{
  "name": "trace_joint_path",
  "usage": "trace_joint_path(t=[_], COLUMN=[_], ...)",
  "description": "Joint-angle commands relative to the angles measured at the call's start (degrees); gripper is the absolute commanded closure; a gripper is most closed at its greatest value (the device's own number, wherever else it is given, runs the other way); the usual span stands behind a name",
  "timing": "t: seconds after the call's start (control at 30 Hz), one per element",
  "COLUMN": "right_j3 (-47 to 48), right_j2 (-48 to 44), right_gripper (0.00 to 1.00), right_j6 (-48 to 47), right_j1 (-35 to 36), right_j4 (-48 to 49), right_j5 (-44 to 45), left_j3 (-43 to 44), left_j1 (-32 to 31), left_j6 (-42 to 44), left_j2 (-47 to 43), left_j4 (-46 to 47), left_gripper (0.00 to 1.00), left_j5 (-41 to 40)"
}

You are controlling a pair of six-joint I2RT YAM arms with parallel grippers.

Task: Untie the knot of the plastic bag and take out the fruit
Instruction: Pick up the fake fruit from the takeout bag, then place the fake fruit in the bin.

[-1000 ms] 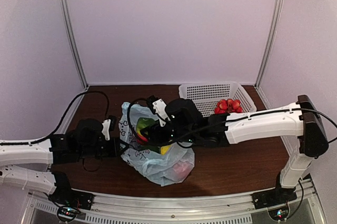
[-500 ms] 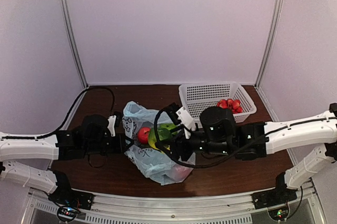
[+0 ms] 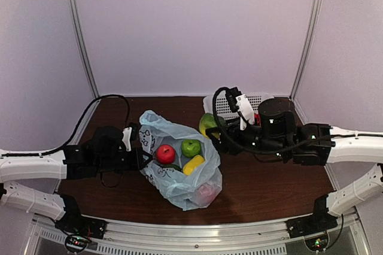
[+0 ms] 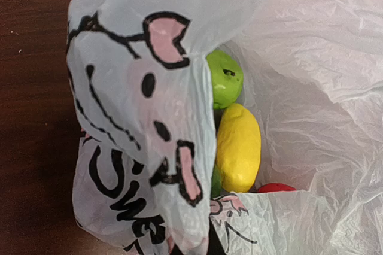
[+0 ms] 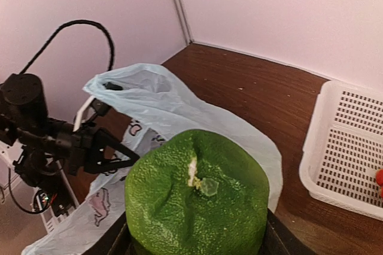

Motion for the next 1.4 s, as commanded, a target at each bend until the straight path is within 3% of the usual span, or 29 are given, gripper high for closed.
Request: trace_joint_path(t=[0.0,0.23,0.53,0.8,1.0,1.1,1.37], right_j3=[3.5,4.8,13.2,19.2,20.4,20.4,20.2], right_j2=[0.4,5.7,24.7,35.3,37.2,37.1,34.1], right_gripper=[0.49,0.49,0.48,0.42,0.17,0.10,0.08], right_j6=[1.3,-0.5,-5.9,-7.9,-8.0,-7.9,-8.0], right_j1=[-7.3,-25.1,-39.8,-43.3,-44.0,-44.1,-44.2], right_j4=[-10.3,-12.3,-9.0,-10.6,-11.3,-11.2,-11.6], right_j5=[7.4,2.8,-8.5,-11.0,-11.0,-11.0,-12.9], left_j3=[2.4,2.6,2.4,2.5,2.7,2.7,2.6], left_j1=[0.7,1.4,1.7,1.8,1.8,1.8,1.8], left_j6=[1.2,1.5,1.2,1.3,1.7,1.8,2.4], left_j2=[0.2,-0.1,-0.6,-0.5,0.2,0.6,0.1], left_j4=[-1.1,-1.1,-0.8,-1.9,-2.2,-2.4,-1.7], left_gripper=[1.00,1.00,1.00,1.00,1.00,1.00,1.00], left_j5=[0.5,1.5,1.9,1.1,1.1,0.8,1.3])
